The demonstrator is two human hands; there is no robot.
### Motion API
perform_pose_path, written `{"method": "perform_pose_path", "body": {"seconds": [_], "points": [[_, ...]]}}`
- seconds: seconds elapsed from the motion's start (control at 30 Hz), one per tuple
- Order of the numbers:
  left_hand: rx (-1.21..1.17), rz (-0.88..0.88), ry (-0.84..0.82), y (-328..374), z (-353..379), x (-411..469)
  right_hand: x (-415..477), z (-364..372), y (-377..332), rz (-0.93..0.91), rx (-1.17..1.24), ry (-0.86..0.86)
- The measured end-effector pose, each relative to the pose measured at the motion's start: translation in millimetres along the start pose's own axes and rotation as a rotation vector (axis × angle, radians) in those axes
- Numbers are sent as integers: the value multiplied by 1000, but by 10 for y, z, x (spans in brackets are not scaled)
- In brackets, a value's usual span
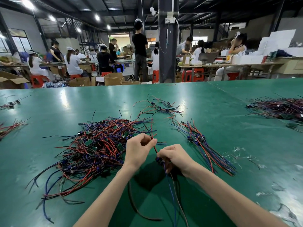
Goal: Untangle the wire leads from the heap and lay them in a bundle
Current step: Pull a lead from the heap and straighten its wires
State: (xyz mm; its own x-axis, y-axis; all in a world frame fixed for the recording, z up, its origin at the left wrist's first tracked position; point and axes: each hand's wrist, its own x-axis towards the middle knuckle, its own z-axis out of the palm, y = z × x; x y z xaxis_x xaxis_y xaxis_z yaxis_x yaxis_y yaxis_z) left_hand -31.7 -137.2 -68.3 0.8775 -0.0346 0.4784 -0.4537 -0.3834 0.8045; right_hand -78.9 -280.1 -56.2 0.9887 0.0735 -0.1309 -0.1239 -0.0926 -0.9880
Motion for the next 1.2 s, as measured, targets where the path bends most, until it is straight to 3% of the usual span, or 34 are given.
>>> {"method": "perform_pose_path", "body": {"seconds": [0.2, 0.6, 0.9, 1.03, 1.2], "points": [[-369, -320, 138, -3, -132, 95, -9, -14, -5, -12, -72, -16], [-455, -405, 101, 52, -156, 95, -10, -35, -1, -22, -105, -31], [-878, -705, 9, 194, -220, 135, 2, -43, 4, -45, -131, -68], [-875, -759, -30, 193, -223, 129, 16, -91, -2, -41, -166, -36], [-731, -705, 171, 96, -272, 180, 18, -97, 2, -38, -193, -45]]}}
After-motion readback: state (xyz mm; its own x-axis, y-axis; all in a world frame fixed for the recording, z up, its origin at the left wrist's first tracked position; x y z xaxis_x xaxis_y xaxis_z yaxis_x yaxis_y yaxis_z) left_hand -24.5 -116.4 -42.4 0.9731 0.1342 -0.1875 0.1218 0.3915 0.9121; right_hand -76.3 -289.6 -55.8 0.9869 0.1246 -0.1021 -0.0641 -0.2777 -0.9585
